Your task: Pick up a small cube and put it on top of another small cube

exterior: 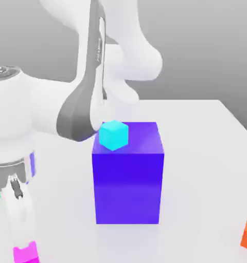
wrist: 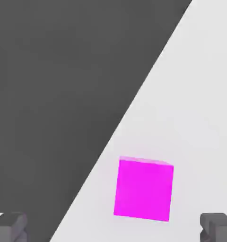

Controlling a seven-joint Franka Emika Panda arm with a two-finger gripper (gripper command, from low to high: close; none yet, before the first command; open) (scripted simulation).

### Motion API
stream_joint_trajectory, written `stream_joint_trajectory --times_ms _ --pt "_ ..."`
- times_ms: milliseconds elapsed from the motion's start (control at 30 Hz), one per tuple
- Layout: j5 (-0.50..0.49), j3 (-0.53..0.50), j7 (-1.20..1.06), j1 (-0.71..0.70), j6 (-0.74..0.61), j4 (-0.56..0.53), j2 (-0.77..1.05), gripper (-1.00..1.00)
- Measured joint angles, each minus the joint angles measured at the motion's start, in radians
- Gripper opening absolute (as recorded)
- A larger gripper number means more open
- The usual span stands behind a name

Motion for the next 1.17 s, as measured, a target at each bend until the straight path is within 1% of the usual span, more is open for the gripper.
stream_joint_trajectory --times_ms 133,167,367,533,600,800,867,933,1067,1100,1167 --pt "0.017 0.007 0.002 -0.011 0.103 0.028 0.145 0.00" --pt "0.018 0.007 0.001 -0.012 0.117 0.032 0.164 -1.00" --pt "0.018 0.008 0.001 -0.012 0.126 0.034 0.173 -1.00" --pt "0.012 0.000 0.006 -0.007 0.019 0.003 0.036 -1.00" --pt "0.011 -0.039 0.026 -0.034 0.003 -0.052 -0.032 -1.00" --pt "0.004 -0.199 0.112 -0.151 0.001 -0.263 -0.242 -1.00" --pt "-0.002 -0.250 0.145 -0.227 0.003 -0.335 -0.316 -1.00" --pt "0.019 -0.256 0.144 -0.249 0.038 -0.369 -0.315 -1.00" --pt "0.116 -0.207 0.078 -0.282 0.161 -0.372 -0.190 -1.00" --pt "0.132 -0.198 0.067 -0.289 0.180 -0.371 -0.169 1.00" --pt "0.132 -0.198 0.067 -0.289 0.180 -0.371 -0.169 1.00"
